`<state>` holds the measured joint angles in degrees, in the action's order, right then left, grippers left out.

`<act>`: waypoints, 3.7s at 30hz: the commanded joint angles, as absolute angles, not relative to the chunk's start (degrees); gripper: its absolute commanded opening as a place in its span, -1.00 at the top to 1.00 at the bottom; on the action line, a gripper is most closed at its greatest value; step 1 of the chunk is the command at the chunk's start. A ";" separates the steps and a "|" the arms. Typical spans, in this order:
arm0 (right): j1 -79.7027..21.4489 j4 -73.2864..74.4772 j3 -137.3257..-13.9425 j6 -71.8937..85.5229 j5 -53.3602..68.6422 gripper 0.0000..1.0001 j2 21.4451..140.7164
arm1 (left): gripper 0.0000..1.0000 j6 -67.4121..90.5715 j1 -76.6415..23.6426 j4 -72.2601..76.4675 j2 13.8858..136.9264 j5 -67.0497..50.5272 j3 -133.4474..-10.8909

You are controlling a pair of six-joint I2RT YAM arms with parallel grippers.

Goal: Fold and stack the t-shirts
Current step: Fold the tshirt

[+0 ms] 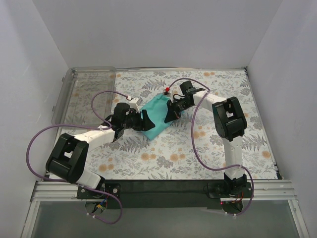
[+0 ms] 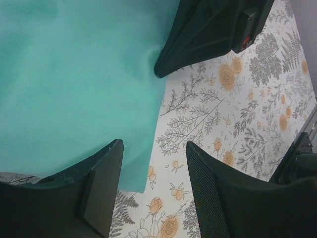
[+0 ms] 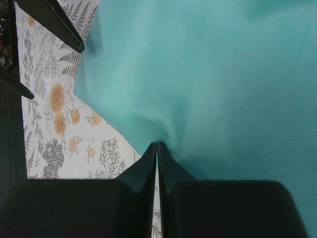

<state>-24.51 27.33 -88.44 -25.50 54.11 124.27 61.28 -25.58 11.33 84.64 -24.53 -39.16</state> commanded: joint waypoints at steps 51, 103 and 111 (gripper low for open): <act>-14.15 27.60 -91.14 -19.78 66.00 0.92 120.85 | -0.04 63.37 -21.63 14.85 93.77 -25.04 -48.86; -17.49 24.35 -98.85 -11.17 62.49 0.97 124.96 | -0.03 63.45 -12.39 17.66 93.53 -34.25 -56.72; -18.54 22.42 -118.37 5.17 61.17 0.97 139.38 | -0.03 74.44 -13.18 28.91 91.75 -47.37 -45.18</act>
<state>-18.06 23.46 -112.60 -3.49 60.55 133.60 69.58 -12.73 24.97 90.63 -40.60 -48.23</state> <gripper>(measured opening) 0.018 0.515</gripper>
